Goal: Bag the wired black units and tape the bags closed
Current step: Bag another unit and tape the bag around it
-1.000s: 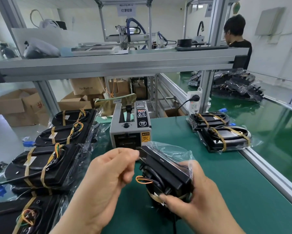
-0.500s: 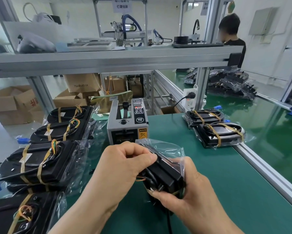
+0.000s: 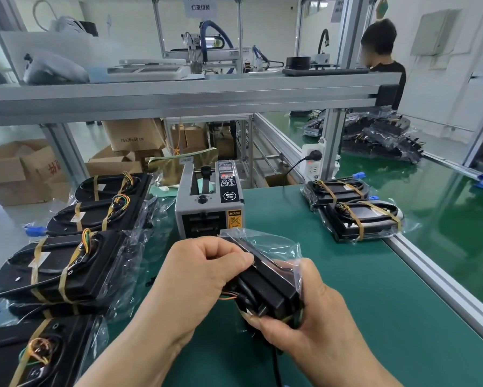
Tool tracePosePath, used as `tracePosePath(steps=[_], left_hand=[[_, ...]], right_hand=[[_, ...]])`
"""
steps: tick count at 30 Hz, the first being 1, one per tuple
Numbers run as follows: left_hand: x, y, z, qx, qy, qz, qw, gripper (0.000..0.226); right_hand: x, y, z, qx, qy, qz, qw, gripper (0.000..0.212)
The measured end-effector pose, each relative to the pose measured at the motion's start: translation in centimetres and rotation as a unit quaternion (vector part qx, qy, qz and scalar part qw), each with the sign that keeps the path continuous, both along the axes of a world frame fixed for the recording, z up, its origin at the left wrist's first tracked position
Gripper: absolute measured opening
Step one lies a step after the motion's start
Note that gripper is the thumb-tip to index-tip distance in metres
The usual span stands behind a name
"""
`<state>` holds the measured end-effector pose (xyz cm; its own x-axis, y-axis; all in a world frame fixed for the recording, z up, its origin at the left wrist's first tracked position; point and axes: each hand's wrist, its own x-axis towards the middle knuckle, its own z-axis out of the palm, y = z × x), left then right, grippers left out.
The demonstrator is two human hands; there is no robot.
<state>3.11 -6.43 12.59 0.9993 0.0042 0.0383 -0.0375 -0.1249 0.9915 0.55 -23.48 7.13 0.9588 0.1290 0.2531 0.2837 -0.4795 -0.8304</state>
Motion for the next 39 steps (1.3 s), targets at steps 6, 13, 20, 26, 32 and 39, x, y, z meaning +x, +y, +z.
tracePosePath(steps=[6, 13, 20, 26, 32, 39], left_hand=[[-0.1, 0.0, -0.2, 0.02, -0.015, 0.009, 1.0, 0.013], [-0.1, 0.0, -0.4, 0.03, -0.021, 0.016, 0.999, 0.013], [-0.3, 0.0, -0.7, 0.041, -0.033, 0.024, 0.998, 0.013], [-0.3, 0.0, -1.0, 0.065, -0.058, 0.053, 0.995, 0.03], [0.0, 0.0, -1.2, 0.049, -0.057, 0.058, 0.996, 0.031], [0.5, 0.3, -1.7, 0.026, -0.065, 0.051, 0.996, 0.012]], right_hand=[[0.0, 0.2, -0.1, 0.0, -0.001, -0.003, 1.0, 0.055], [-0.2, 0.2, 0.1, -0.008, -0.003, -0.002, 1.0, 0.054], [-0.2, 0.2, -0.1, -0.008, -0.009, 0.002, 1.0, 0.057], [-0.2, 0.3, -0.3, 0.0, -0.017, 0.005, 1.0, 0.058], [-0.2, 0.4, -0.3, 0.004, -0.013, 0.015, 1.0, 0.058], [-0.2, 0.4, -0.3, -0.003, -0.02, 0.015, 1.0, 0.061]])
